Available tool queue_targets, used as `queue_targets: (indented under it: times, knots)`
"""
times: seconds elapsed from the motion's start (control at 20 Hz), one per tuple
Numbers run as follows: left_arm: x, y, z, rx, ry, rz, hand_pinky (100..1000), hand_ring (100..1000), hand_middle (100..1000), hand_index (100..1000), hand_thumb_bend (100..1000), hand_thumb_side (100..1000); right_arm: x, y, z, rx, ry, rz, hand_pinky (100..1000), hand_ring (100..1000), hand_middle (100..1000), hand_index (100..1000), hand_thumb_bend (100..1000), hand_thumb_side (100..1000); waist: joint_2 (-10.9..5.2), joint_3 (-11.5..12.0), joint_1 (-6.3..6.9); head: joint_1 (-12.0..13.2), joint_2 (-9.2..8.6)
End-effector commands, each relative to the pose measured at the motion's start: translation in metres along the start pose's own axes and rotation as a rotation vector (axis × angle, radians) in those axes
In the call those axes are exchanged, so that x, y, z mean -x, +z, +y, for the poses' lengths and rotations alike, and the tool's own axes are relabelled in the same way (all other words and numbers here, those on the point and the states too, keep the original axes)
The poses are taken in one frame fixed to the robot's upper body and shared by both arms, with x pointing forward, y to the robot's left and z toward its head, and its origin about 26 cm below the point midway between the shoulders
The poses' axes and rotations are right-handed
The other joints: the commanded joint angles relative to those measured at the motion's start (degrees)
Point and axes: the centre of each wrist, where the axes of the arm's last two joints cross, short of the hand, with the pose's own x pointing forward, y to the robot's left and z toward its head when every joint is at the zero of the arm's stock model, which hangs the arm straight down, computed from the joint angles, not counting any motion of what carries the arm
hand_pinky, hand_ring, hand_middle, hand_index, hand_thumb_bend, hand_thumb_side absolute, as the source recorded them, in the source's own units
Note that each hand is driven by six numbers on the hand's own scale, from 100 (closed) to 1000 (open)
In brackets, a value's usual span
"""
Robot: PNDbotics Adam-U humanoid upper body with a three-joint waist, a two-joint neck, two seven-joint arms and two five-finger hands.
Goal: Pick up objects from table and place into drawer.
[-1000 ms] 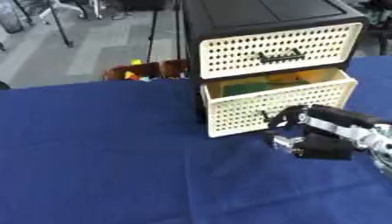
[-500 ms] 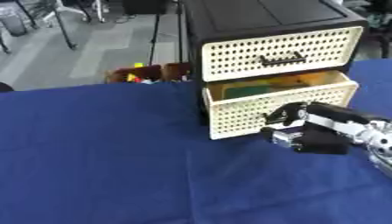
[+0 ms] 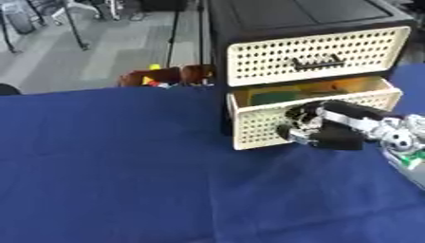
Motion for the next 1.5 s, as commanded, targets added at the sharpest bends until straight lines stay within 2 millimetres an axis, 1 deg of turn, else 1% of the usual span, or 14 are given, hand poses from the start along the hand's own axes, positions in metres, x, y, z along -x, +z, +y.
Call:
queue_targets:
  times: [0.05, 0.35, 0.5, 0.55, 0.6, 0.75, 0.95, 1.25, 1.5]
  knots:
    - [-0.005, -0.003, -0.001, 0.017, 0.005, -0.023, 442, 599, 615, 750, 185, 996, 0.002, 0.000, -0.010, 0.025, 0.036, 0.004, 669, 873, 943, 964, 393, 1000, -0.86, 0.1, -0.27, -0.3, -1.01]
    - [-0.005, -0.003, -0.002, 0.024, 0.011, -0.022, 442, 599, 614, 748, 183, 997, 0.004, -0.002, -0.007, 0.041, 0.038, -0.035, 670, 876, 979, 988, 429, 1000, -0.83, 0.8, -0.42, -0.4, -1.69]
    - [-0.005, -0.003, -0.002, 0.026, 0.012, -0.018, 442, 599, 613, 746, 182, 997, 0.006, -0.003, -0.004, 0.044, 0.048, -0.047, 670, 877, 979, 986, 434, 1000, -0.98, 1.0, -0.38, -0.3, -1.67]
    - [-0.005, -0.003, -0.002, 0.026, 0.012, -0.017, 442, 599, 613, 745, 182, 997, 0.006, -0.003, -0.003, 0.042, 0.051, -0.048, 669, 876, 976, 983, 465, 1000, -1.03, 1.0, -0.37, -0.3, -1.63]
    - [-0.005, -0.002, -0.002, 0.026, 0.012, -0.017, 442, 599, 613, 744, 182, 997, 0.006, -0.002, -0.003, 0.042, 0.054, -0.050, 668, 875, 975, 983, 439, 1000, -1.09, 1.0, -0.39, -0.3, -1.58]
    - [-0.005, -0.002, -0.002, 0.026, 0.011, -0.015, 443, 599, 613, 743, 182, 997, 0.002, 0.002, -0.005, 0.059, 0.070, -0.059, 670, 876, 982, 979, 442, 1000, -1.23, 0.8, -0.48, 0.0, -1.49]
    - [-0.005, -0.002, -0.002, 0.028, 0.011, -0.011, 444, 600, 613, 742, 182, 997, -0.008, 0.011, -0.007, 0.109, 0.117, -0.092, 678, 883, 1000, 973, 437, 1000, -1.43, 0.5, -0.44, 0.3, -1.37]
    - [-0.004, 0.000, -0.001, 0.030, 0.013, -0.004, 445, 602, 613, 741, 183, 996, -0.015, 0.018, -0.006, 0.180, 0.197, -0.092, 687, 893, 1000, 965, 427, 1000, -2.09, 0.1, -0.06, 0.2, -1.55]
    - [-0.004, 0.001, -0.001, 0.032, 0.014, 0.005, 446, 603, 613, 740, 181, 997, -0.020, 0.022, -0.007, 0.284, 0.252, -0.104, 684, 888, 1000, 960, 390, 1000, -2.51, -0.4, 0.25, 0.2, -1.69]
